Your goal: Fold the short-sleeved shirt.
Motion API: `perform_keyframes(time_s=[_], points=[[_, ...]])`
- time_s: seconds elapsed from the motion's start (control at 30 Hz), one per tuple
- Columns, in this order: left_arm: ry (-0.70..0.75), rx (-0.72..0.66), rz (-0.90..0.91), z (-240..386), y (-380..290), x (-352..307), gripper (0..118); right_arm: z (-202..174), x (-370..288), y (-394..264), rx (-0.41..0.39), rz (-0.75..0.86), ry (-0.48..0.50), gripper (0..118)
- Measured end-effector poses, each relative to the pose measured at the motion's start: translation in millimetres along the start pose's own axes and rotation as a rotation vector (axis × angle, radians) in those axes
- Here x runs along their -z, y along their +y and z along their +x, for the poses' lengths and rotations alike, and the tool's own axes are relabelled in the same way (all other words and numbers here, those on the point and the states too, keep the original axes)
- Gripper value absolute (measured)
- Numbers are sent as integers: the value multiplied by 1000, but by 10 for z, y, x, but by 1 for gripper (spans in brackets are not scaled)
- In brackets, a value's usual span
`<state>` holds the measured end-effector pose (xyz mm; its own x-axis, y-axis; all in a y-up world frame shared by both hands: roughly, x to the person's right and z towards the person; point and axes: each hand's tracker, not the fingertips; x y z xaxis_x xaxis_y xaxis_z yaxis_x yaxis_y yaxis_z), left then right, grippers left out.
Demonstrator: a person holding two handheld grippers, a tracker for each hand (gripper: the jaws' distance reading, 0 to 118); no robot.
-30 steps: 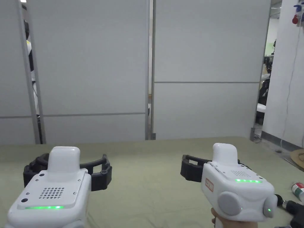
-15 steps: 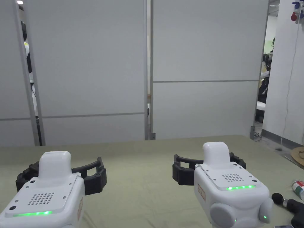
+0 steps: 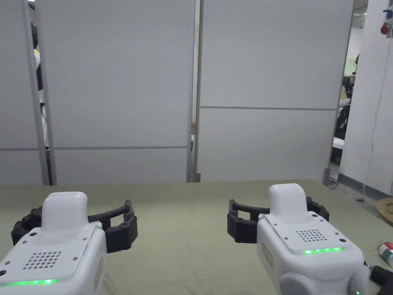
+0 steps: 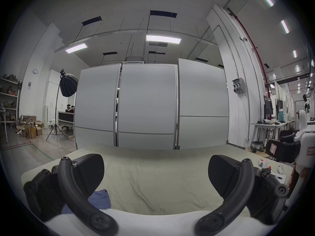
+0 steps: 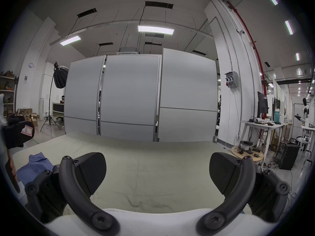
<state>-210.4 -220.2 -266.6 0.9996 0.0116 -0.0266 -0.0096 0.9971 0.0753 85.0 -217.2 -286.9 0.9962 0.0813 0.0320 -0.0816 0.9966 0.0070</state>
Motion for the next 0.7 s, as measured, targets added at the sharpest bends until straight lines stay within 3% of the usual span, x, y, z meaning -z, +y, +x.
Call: perform_keyframes(time_s=[0.7], points=[[29,22,-60,-25,-47,-9,118,3,-70,-51,9,15,-2,118]])
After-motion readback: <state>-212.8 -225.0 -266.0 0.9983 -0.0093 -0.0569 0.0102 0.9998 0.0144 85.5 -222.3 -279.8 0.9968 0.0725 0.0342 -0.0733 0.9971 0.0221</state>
